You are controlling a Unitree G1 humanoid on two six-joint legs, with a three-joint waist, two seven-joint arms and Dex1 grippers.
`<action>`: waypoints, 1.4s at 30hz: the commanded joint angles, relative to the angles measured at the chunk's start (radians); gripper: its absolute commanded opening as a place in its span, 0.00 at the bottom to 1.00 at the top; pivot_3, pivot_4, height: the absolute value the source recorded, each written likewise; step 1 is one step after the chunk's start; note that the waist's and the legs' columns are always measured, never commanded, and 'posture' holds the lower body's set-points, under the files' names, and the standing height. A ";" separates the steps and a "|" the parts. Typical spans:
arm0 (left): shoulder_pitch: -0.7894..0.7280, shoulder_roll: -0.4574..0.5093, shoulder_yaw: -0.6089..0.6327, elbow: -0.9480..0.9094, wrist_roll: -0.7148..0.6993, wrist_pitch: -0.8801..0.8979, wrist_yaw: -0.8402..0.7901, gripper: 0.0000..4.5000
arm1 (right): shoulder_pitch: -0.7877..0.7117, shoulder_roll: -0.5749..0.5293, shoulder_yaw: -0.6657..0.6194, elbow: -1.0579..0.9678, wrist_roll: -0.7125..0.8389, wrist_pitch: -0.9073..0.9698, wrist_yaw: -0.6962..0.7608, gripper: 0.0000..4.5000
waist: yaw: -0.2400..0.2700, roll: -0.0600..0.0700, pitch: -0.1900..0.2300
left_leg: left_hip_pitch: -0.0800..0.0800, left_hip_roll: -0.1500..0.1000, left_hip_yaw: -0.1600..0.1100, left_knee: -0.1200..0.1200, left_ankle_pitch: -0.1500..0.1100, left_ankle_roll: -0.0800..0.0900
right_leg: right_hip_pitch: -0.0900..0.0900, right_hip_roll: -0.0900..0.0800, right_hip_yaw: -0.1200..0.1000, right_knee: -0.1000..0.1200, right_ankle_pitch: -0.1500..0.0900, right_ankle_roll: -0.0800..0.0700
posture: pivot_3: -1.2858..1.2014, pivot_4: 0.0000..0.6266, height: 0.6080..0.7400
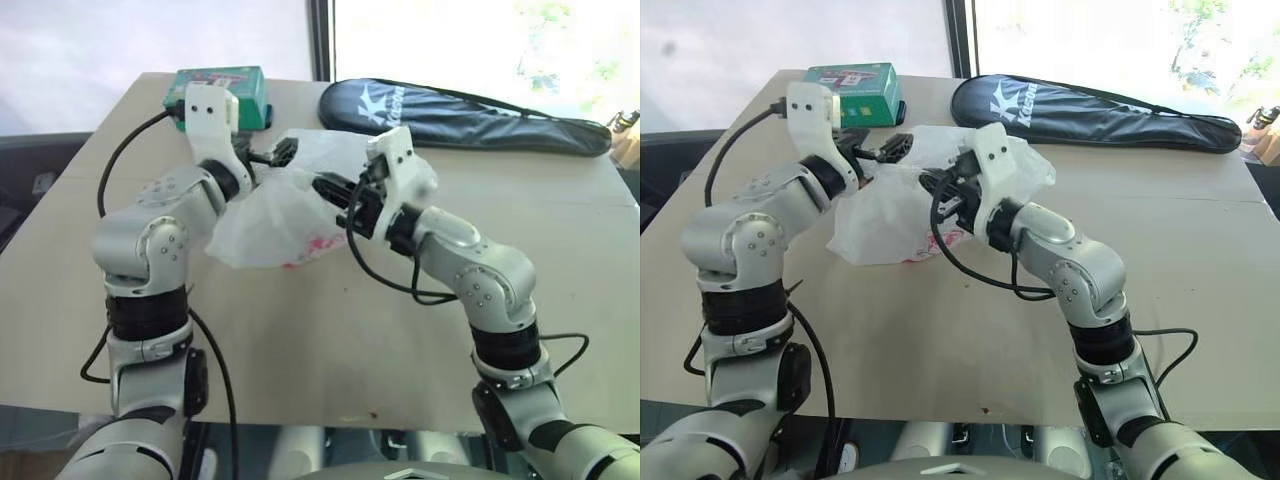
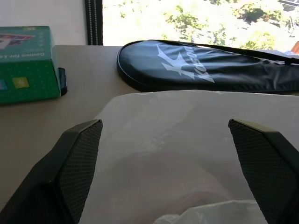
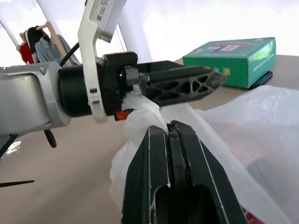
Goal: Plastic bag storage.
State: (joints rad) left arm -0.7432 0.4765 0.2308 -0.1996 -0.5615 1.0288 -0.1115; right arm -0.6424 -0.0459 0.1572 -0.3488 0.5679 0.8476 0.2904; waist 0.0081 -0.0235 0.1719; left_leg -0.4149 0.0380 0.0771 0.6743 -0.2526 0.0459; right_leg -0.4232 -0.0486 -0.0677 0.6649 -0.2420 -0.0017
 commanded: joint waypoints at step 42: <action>-0.052 -0.053 0.134 -0.027 -0.176 0.061 -0.033 1.00 | -0.066 -0.087 0.111 0.016 -0.169 -0.144 0.151 0.62 | -0.019 -0.001 0.000 | 0.000 0.000 0.000 0.000 0.000 0.000 | 0.000 0.000 0.000 0.000 0.000 0.000 | 0.52 0.24 1.00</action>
State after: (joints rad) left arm -0.7881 0.4198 0.3541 -0.1686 -0.7124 1.1034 -0.1311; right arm -0.6805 -0.1464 0.2794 -0.3210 0.3965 0.7328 0.4323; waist -0.0104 -0.0244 0.1715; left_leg -0.4147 0.0378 0.0769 0.6743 -0.2524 0.0456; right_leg -0.4231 -0.0490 -0.0679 0.6652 -0.2420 -0.0017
